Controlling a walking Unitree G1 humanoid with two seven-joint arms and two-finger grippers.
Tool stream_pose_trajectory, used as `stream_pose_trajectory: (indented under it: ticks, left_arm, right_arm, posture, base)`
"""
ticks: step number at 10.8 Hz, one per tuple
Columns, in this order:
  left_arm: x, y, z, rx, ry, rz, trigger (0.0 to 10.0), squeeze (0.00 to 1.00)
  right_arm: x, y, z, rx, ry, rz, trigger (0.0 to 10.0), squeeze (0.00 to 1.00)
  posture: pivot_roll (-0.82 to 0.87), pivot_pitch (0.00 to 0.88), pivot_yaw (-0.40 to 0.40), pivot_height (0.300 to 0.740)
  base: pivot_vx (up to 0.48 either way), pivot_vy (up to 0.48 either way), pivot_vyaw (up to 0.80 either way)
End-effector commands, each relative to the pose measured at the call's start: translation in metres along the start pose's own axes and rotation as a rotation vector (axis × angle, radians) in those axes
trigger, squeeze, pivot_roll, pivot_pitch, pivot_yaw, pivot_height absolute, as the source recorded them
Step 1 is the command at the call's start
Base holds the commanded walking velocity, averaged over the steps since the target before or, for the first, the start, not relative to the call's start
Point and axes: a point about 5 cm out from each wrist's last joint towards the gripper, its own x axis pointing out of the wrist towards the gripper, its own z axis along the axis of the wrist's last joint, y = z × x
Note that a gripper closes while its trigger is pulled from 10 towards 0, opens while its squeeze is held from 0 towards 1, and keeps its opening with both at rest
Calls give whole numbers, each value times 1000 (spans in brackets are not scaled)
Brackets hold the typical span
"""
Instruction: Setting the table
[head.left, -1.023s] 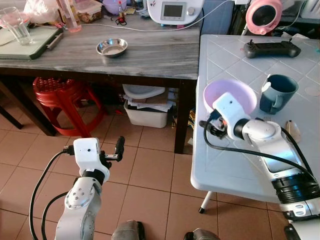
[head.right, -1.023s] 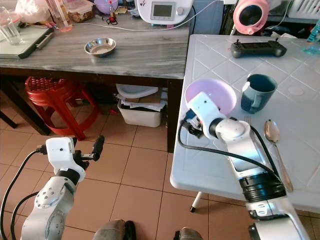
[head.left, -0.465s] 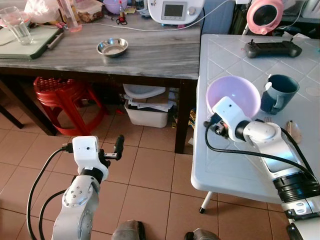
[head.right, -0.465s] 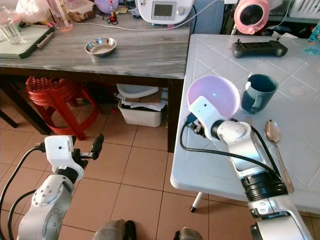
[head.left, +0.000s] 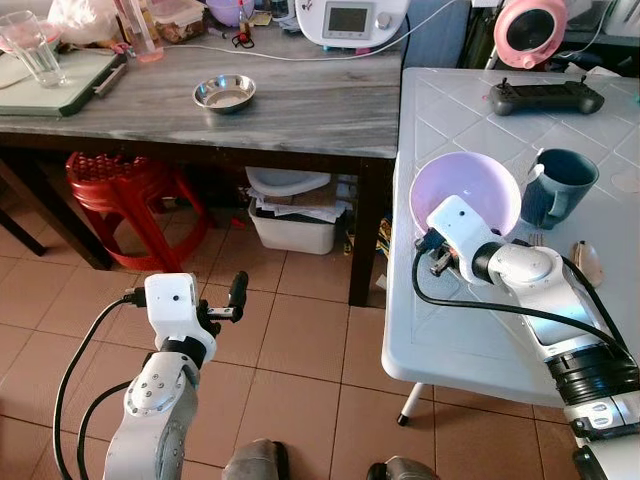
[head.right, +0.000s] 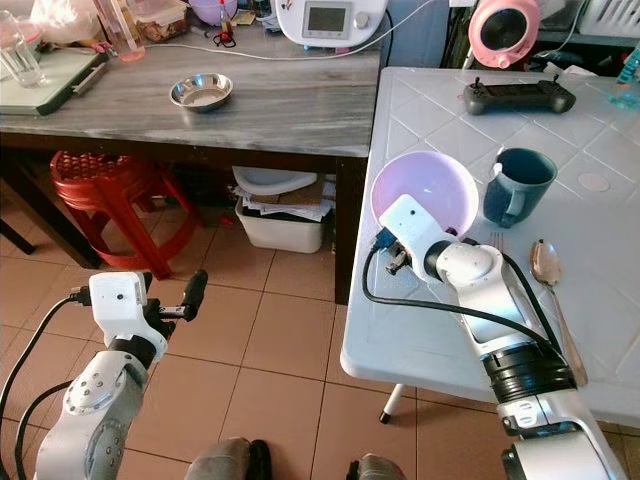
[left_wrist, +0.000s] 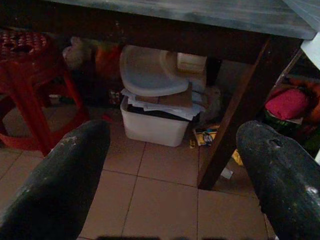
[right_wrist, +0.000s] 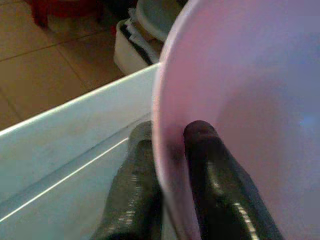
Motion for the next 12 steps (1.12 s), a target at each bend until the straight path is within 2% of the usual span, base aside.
stream_pose_trajectory:
  ticks: [1, 3, 5, 6, 9, 12]
  left_arm:
    - [1, 1, 0, 6, 6, 16, 10000, 0]
    - [2, 0, 1, 7, 1, 18, 10000, 0]
    - [6, 2, 3, 1, -15, 51, 10000, 0]
    - [10, 2, 4, 7, -16, 49, 10000, 0]
    - [12, 0, 5, 4, -24, 42, 10000, 0]
    - [14, 3, 4, 4, -36, 83, 10000, 0]
  right_arm:
    - [2, 1, -4, -7, 20, 13, 0, 0]
    - [4, 2, -3, -4, 16, 7, 0, 0]
    - [6, 8, 18, -4, -92, -31, 0, 0]
    - [4, 19, 26, 25, -176, -75, 0, 0]
    - [4, 30, 33, 7, -228, -113, 0, 0]
    - [-7, 39, 48, 87, -390, -245, 0, 0]
  posture:
    - [76, 76, 52, 740]
    - [67, 70, 46, 740]
    - [28, 73, 50, 740]
    - [19, 73, 53, 740]
    - [10, 72, 52, 740]
    - [6, 59, 41, 740]
  base:
    - [0, 0, 0]
    - [0, 0, 0]
    - [0, 0, 0]
    - [0, 0, 0]
    - [0, 417, 0]
    - [0, 480, 0]
